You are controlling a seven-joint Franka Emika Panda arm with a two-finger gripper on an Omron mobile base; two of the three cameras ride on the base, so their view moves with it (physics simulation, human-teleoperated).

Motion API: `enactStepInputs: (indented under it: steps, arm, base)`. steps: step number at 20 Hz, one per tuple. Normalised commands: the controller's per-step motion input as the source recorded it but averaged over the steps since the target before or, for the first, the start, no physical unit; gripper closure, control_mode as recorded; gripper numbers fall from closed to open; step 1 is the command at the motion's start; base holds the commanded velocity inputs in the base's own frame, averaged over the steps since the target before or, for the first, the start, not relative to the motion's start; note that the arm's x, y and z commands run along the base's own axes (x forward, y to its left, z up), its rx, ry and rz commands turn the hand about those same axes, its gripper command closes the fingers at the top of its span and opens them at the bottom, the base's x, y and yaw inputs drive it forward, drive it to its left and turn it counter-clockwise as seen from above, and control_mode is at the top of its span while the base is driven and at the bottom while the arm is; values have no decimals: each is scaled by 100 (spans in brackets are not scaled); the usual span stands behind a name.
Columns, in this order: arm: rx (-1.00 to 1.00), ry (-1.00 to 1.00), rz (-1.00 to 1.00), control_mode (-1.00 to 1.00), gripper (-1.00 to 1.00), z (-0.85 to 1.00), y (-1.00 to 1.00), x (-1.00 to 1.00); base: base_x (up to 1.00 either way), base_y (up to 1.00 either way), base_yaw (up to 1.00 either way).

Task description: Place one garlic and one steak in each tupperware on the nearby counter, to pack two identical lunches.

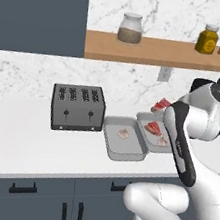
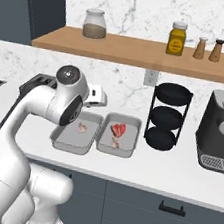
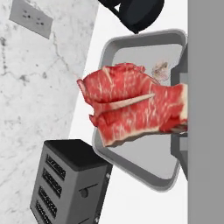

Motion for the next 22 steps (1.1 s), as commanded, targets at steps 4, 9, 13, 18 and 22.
enactStepInputs:
  steps: [4,9,13,18,22]
  arm:
    - [0,7,0,-100,100,-58,31,58]
    - [0,8,0,-100,100,-67,1,44]
    - [0,6,3,-100,100,-43,5,60]
    - [0,23,2,-100,100,-49,15,31]
    - [0,37,5,-100,100,-59,21,1]
  base:
    - [0,0,0]
    - [0,0,0]
    - [0,0,0]
    - [0,0,0]
    - [0,0,0]
